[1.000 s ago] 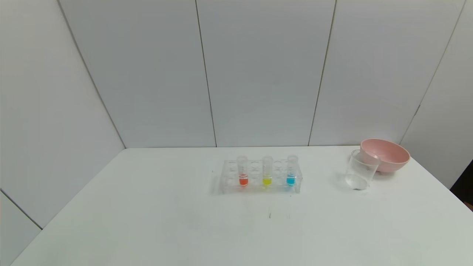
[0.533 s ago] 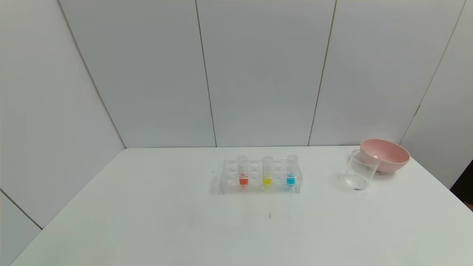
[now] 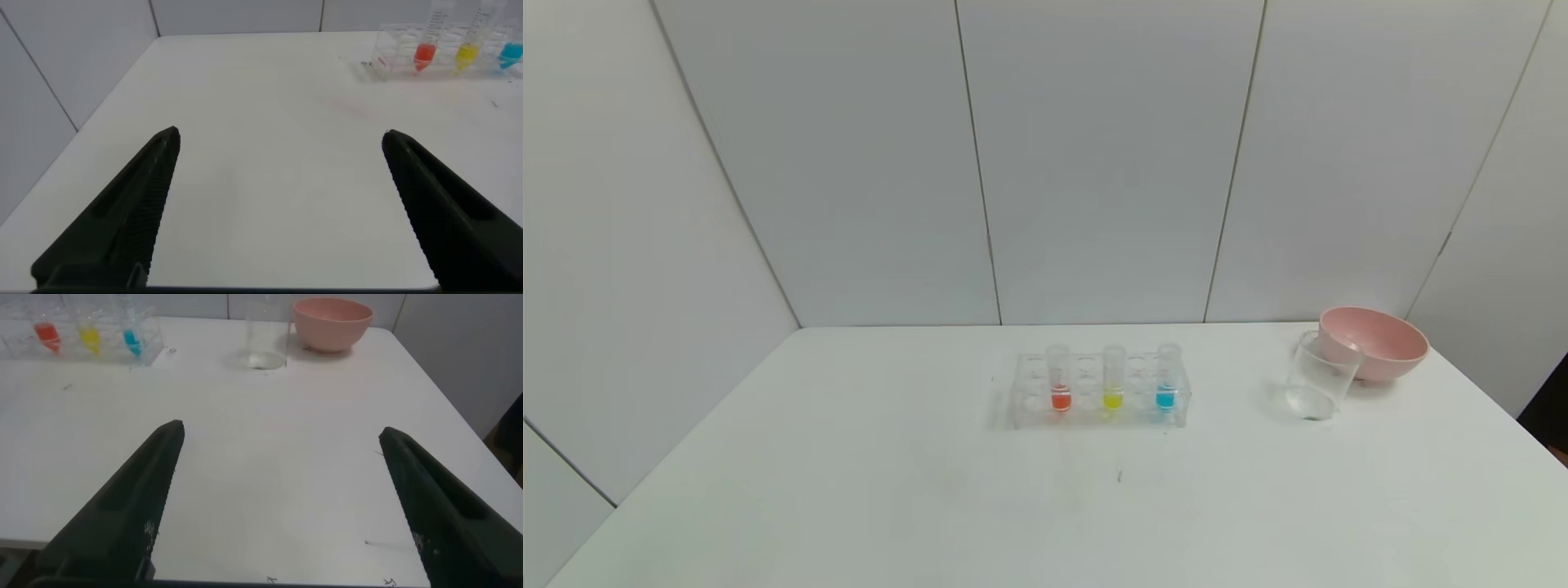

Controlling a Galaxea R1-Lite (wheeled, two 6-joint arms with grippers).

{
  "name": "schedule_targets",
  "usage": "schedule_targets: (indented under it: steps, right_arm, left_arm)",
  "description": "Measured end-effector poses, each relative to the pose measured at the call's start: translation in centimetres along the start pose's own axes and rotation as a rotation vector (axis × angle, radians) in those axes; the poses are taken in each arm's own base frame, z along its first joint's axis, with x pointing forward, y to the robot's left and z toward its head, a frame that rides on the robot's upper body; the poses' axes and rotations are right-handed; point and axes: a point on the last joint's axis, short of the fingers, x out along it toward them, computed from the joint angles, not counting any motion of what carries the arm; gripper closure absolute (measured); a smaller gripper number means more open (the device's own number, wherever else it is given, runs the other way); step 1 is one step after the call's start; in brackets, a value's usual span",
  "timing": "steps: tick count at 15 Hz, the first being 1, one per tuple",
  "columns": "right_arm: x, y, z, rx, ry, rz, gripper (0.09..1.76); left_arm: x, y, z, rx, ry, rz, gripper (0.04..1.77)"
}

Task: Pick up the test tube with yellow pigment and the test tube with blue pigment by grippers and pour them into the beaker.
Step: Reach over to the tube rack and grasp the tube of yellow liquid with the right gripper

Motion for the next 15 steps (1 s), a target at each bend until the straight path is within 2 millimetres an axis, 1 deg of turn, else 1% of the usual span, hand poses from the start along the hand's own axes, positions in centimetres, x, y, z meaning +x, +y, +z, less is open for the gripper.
schedule_targets:
  steps: [1, 5, 7, 8, 11, 13, 15]
  right_arm:
    - [-0.1, 0.0, 0.2, 0.006, -0.007, -0.002, 0.14]
    - [-0.5, 0.0, 3.3, 0.011, -0.063, 0.002, 0.14]
    - [0.0, -0.1, 5.3, 0.014, -0.051, 0.003, 0.14]
    - [0.6, -0.1, 6.3, 0.015, -0.044, 0.005, 0.14]
    - [3.5, -0.1, 8.6, 0.017, -0.020, 0.016, 0.14]
    - [6.4, 0.0, 9.5, 0.017, 0.028, 0.024, 0.14]
    - [9.3, 0.2, 10.0, 0.026, 0.066, 0.047, 0.14]
  left_arm:
    - [0.0, 0.0, 0.0, 0.000, 0.000, 0.000, 0.05]
    - [0.0, 0.0, 0.0, 0.000, 0.000, 0.000, 0.05]
    - [0.0, 0.0, 0.0, 0.000, 0.000, 0.000, 0.05]
    - [0.0, 0.0, 0.0, 0.000, 0.000, 0.000, 0.05]
    - [0.0, 0.0, 0.0, 0.000, 0.000, 0.000, 0.05]
    - [0.0, 0.0, 0.0, 0.000, 0.000, 0.000, 0.05]
    - [0.0, 0.0, 0.0, 0.000, 0.000, 0.000, 0.05]
